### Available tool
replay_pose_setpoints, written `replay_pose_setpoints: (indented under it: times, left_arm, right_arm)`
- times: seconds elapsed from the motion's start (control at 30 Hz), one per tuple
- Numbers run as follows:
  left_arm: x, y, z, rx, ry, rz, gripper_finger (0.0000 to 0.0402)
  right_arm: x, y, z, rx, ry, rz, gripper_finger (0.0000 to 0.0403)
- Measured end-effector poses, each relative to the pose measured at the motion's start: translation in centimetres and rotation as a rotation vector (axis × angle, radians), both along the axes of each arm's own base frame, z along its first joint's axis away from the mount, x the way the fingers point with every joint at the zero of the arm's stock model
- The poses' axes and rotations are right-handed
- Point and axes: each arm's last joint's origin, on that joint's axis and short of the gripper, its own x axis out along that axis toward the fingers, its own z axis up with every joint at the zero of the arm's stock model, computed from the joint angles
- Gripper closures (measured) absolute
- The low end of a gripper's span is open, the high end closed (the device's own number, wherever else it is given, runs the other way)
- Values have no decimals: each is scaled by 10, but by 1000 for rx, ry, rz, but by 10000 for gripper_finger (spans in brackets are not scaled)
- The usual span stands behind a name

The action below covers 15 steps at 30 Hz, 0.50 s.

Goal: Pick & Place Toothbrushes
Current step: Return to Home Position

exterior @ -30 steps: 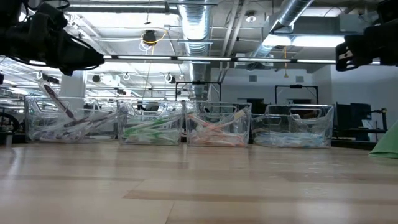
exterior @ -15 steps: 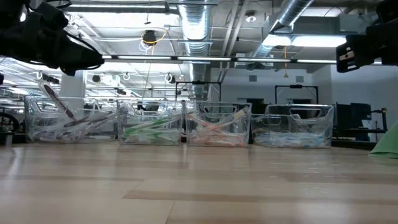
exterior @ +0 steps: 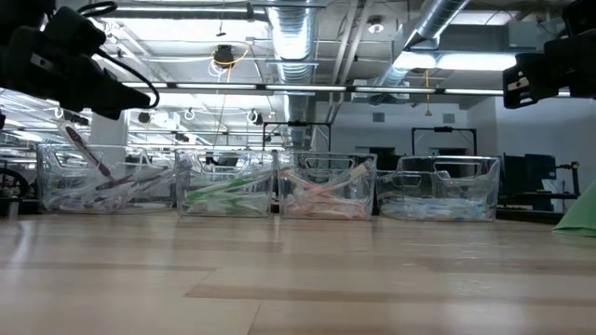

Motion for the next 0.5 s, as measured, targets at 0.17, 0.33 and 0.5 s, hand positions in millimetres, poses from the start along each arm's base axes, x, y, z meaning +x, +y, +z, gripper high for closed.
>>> replay_pose_setpoints:
  times: [0.17, 0.33, 0.5]
  left_arm:
    - [0, -2, 0, -2, -2, -58, 399]
    - [1, -5, 5, 20, -49, -181, 399]
    - [3, -4, -4, -53, -51, -164, 400]
  right_arm:
    - [0, 0, 0, 0, 0, -1, 284]
    - [0, 0, 0, 0, 0, -3, 284]
    - [0, 0, 0, 6, 3, -4, 284]
